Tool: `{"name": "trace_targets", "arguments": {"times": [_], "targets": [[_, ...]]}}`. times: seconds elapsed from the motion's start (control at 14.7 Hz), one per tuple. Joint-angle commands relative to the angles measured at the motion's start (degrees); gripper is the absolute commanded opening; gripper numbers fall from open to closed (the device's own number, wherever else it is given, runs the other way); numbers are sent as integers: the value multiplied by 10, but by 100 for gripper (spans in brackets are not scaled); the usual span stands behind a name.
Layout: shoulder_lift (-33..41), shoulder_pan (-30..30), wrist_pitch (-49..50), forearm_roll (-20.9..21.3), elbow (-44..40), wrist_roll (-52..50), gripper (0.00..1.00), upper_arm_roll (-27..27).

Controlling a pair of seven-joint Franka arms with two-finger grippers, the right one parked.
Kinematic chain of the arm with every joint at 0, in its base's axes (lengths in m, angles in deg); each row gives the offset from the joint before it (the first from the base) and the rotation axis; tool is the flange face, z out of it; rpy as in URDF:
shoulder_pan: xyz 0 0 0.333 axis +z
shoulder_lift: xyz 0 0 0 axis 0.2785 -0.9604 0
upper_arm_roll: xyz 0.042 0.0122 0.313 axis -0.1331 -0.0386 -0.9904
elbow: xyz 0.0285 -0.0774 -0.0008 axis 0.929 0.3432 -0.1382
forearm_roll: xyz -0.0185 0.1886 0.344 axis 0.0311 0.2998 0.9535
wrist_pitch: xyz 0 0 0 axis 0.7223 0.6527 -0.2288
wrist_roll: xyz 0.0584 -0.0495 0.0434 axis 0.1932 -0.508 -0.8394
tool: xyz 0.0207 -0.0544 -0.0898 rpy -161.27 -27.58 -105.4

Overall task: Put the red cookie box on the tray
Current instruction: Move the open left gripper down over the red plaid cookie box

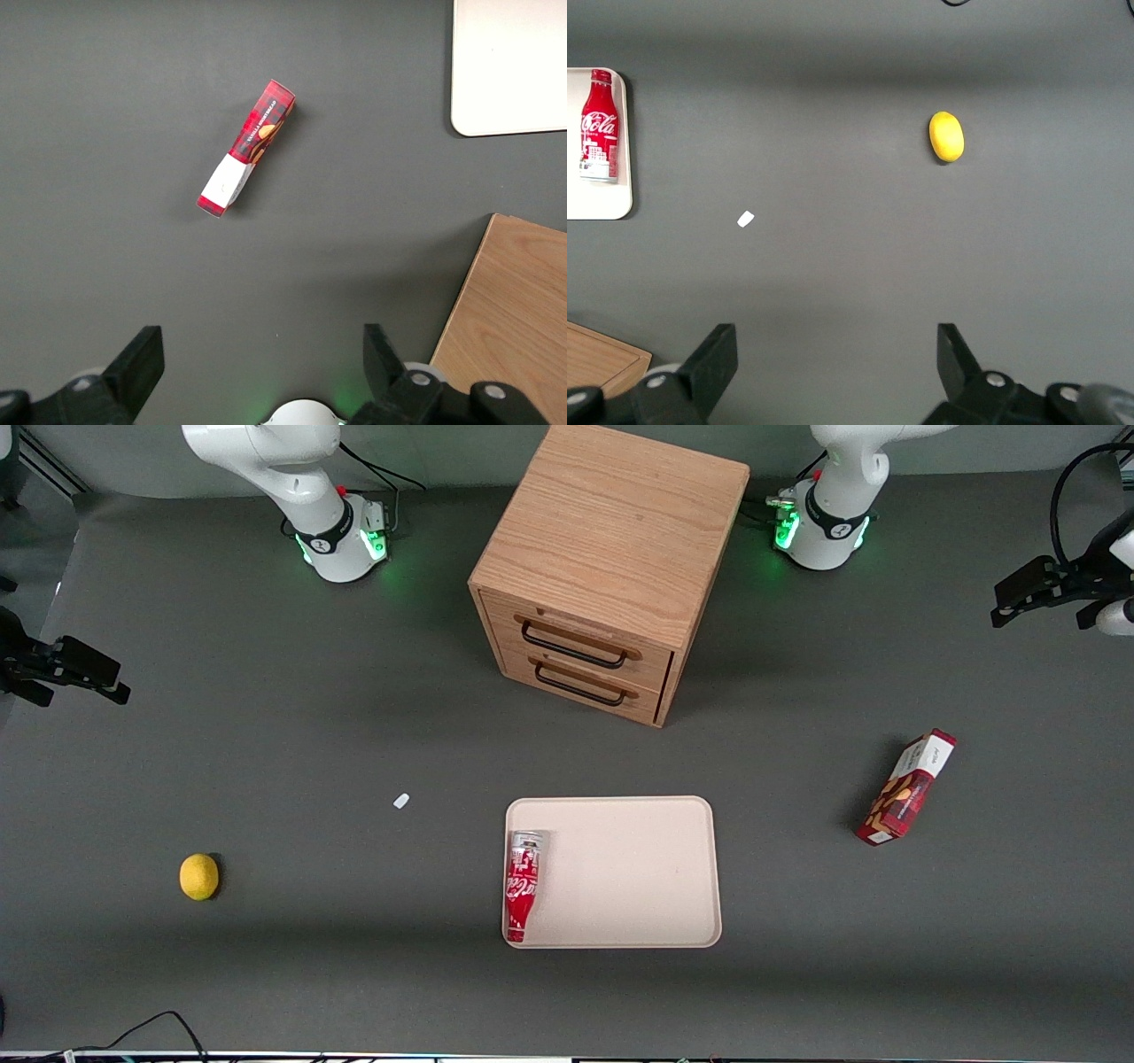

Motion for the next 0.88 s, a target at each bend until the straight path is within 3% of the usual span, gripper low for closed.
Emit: {"name": "trace_targets", "arguments": {"times": [0.0,0.2,0.54,0.82], "targets": [[-8,5,-5,8,-13,3,100,7],[-31,2,-17,14,-13,8,100,7],[-102,5,-60,70,4,74,100,6],[-136,5,-198,83,82,114,100,3]]}}
